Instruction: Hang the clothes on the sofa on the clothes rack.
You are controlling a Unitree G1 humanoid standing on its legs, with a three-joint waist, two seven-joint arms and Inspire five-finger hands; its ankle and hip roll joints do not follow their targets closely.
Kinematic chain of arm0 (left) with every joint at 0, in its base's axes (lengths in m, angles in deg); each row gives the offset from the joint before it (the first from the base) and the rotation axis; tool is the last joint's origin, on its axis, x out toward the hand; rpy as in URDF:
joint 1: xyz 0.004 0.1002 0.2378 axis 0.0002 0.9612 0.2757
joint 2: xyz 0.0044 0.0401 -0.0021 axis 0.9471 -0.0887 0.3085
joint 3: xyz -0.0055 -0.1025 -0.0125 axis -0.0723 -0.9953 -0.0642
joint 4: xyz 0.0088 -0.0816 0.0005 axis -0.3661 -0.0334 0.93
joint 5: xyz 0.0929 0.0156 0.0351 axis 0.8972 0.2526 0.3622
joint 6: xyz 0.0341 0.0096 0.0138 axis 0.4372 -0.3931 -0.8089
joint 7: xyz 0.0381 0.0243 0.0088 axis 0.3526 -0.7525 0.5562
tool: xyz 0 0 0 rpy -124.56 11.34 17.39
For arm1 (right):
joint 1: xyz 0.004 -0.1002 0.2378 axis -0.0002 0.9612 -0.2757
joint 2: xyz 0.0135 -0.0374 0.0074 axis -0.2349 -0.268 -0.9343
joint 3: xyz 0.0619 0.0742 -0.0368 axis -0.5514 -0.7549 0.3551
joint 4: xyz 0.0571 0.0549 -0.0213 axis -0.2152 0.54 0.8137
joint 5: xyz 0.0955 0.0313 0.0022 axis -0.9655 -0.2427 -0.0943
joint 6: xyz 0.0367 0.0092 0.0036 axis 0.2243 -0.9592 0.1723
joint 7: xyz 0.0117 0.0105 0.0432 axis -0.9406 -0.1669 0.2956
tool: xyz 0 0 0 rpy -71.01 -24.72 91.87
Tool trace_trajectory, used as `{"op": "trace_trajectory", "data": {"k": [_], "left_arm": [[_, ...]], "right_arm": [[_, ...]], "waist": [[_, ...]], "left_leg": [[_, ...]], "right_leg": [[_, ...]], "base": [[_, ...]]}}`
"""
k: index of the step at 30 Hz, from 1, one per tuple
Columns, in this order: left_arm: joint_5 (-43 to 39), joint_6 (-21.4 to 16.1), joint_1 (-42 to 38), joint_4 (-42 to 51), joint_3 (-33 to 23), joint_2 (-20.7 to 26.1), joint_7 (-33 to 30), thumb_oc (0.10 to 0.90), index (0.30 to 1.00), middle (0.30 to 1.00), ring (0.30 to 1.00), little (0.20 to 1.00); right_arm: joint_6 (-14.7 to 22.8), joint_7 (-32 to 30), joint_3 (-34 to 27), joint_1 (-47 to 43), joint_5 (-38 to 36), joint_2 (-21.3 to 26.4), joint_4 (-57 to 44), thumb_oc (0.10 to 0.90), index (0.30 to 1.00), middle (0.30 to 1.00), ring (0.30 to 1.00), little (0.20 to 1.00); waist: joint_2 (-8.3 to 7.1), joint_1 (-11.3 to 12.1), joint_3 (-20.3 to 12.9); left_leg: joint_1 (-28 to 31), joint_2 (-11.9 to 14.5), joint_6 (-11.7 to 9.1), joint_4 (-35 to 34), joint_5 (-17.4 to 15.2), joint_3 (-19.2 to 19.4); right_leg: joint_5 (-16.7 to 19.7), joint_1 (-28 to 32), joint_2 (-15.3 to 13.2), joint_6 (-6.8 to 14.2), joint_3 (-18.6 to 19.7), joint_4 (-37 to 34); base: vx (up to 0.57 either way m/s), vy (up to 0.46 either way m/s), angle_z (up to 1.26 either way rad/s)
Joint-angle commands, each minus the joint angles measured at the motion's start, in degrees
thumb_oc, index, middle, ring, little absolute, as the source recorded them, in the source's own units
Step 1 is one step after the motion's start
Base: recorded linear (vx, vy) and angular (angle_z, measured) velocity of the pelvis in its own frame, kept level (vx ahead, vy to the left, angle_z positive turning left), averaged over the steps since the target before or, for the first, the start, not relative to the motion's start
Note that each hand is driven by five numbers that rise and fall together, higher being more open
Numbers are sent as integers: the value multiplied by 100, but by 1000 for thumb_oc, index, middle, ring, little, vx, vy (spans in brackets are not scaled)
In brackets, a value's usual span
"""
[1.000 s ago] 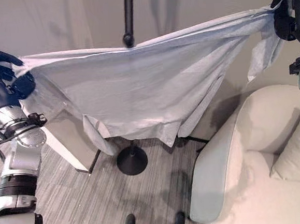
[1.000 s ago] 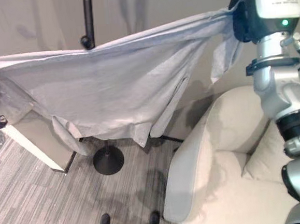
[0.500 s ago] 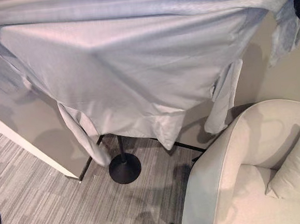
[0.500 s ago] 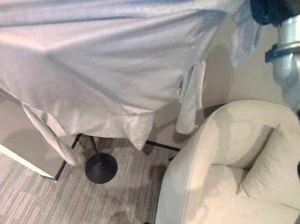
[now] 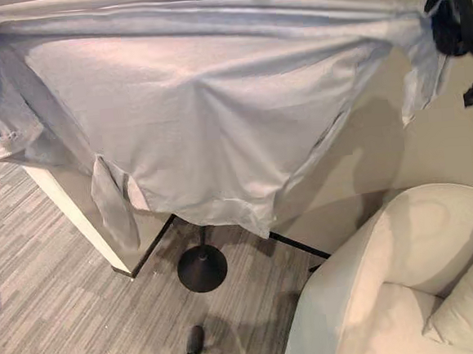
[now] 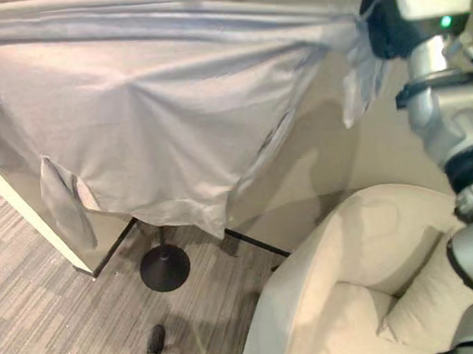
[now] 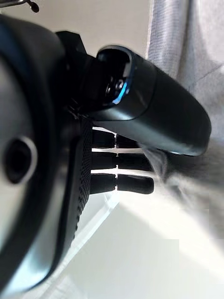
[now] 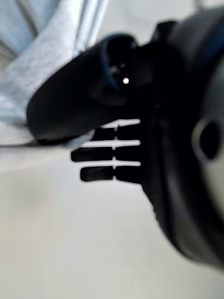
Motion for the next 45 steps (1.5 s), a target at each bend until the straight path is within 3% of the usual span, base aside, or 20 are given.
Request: {"op": "trace_trajectory", "data": {"k": [1, 9, 13, 20, 21, 23, 24, 26, 28, 29, 31, 32, 36, 38, 39, 40, 45], "left_arm": [[203, 348, -127, -1103, 30, 132, 518, 400, 300, 300, 300, 300], [327, 351, 613, -1279, -256, -794, 642, 400, 300, 300, 300, 300], [197, 353, 1209, -1136, -717, -1021, 590, 400, 300, 300, 300, 300], [-154, 238, 2844, -170, -1654, -2245, 584, 400, 300, 300, 300, 300], [-149, 247, 2875, -144, -1664, -2246, 587, 400, 300, 300, 300, 300], [-748, 92, 3731, 634, -2126, -3229, 662, 400, 300, 300, 300, 300], [-751, 97, 3760, 656, -2131, -3228, 667, 400, 300, 300, 300, 300], [-1265, -108, 4133, 1088, -2321, -3702, 723, 400, 300, 300, 300, 300], [-1269, -98, 4164, 1113, -2323, -3699, 728, 400, 300, 300, 300, 300], [-1835, -278, 4361, 1351, -2381, -4085, 777, 400, 300, 300, 300, 300], [-2167, -396, 4466, 1474, -2397, -4211, 831, 400, 300, 300, 300, 300], [-2967, -613, 4604, 1739, -2403, -4531, 973, 400, 300, 300, 300, 300], [-4341, -845, 4774, 2170, -2364, -4908, 1383, 400, 300, 300, 300, 300], [-4824, -834, 4834, 2288, -2292, -5042, 1537, 400, 300, 300, 300, 300], [-4989, -834, 4866, 2313, -2289, -5076, 1630, 800, 900, 900, 900, 900], [-4990, -835, 4866, 2312, -2290, -5076, 1631, 800, 900, 900, 900, 900], [-5032, -838, 5022, 2287, -2237, -5047, 1885, 800, 900, 900, 900, 900]], "right_arm": [[-566, 106, -399, -332, -165, 350, 1383, 400, 300, 300, 300, 300], [-606, 304, -741, 563, 126, -340, 1498, 400, 300, 300, 300, 300], [-622, 343, -929, 750, 188, -505, 653, 400, 300, 300, 300, 300], [-628, 297, -1598, 1727, 395, -1299, -700, 400, 300, 300, 300, 300], [-644, 308, -1616, 1763, 406, -1293, -737, 400, 300, 300, 300, 300], [-575, 326, -2130, 2529, 579, -1921, -1967, 400, 300, 300, 300, 300], [-586, 337, -2141, 2560, 588, -1919, -1997, 400, 300, 300, 300, 300], [-484, 391, -2311, 2871, 536, -2294, -2544, 400, 300, 300, 300, 300], [-493, 400, -2318, 2899, 540, -2293, -2569, 400, 300, 300, 300, 300], [-319, 433, -2399, 3153, 215, -2743, -2772, 400, 300, 300, 300, 300], [-250, 446, -2403, 3272, 39, -2948, -2925, 400, 300, 300, 300, 300], [-28, 547, -2393, 3550, -462, -3399, -3104, 400, 300, 300, 300, 300], [335, 1197, -2117, 4042, -1887, -4157, -3383, 400, 300, 300, 300, 300], [498, 1607, -1893, 4236, -3067, -4582, -3383, 400, 300, 300, 300, 300], [583, 1997, -1742, 4292, -3829, -4669, -3358, 579, 568, 568, 568, 568], [584, 1999, -1741, 4291, -3832, -4668, -3357, 800, 900, 900, 900, 900], [597, 2204, -1739, 4303, -3964, -4438, -3366, 800, 900, 900, 900, 900]], "waist": [[95, -88, -673], [82, -87, -426], [41, -139, -321], [19, -150, -185], [20, -149, -195], [89, -143, -128], [90, -146, -141], [139, -135, -126], [139, -138, -141], [181, -136, -133], [194, -141, -154], [243, -136, -170], [308, -125, -226], [354, -114, -247], [382, -83, -263], [383, -85, -263], [439, -61, -309]], "left_leg": [[302, -64, 106, -406, -208, -25], [312, -8, 140, -580, -172, -13], [297, 51, 149, -592, -179, 34], [364, 120, 166, -594, -197, 81], [369, 121, 165, -597, -197, 81], [365, 138, 174, -659, -130, 99], [369, 139, 173, -665, -127, 97], [367, 144, 181, -698, -97, 91], [368, 145, 181, -699, -97, 89], [368, 143, 187, -701, -83, 83], [379, 146, 189, -707, -82, 83], [397, 149, 190, -713, -70, 90], [437, 156, 177, -734, -34, 100], [455, 154, 154, -755, 0, 94], [471, 159, 131, -773, 22, 86], [471, 159, 130, -773, 23, 85], [481, 161, 108, -797, 43, 54]], "right_leg": [[-531, 48, 146, 268, -23, 158], [-418, -216, 150, 315, -6, 90], [-375, -294, 176, 301, 86, 78], [-361, -285, 224, 254, 182, 20], [-362, -282, 225, 254, 182, 19], [-362, -292, 247, 225, 173, -15], [-362, -290, 248, 225, 172, -15], [-369, -289, 252, 205, 152, -21], [-369, -288, 253, 204, 150, -22], [-373, -276, 254, 192, 142, -23], [-377, -265, 256, 187, 143, -26], [-386, -250, 259, 176, 140, -29], [-391, -210, 253, 171, 96, -38], [-396, -190, 250, 158, 65, -39], [-404, -173, 248, 146, 36, -44], [-404, -173, 248, 146, 35, -44], [-432, -125, 245, 137, -35, -43]], "base": [[35, 57, 11], [-29, 15, 6], [-59, -16, -15], [-27, -13, -24], [-27, -2, -9], [-56, -11, -16], [-45, -10, -15], [-24, 0, -10], [-8, 0, -3], [0, 0, 0], [0, 0, 0], [0, 0, 0], [9, 5, 3], [14, 19, 11], [7, 11, 5], [15, 10, 4], [17, 5, 6]]}}
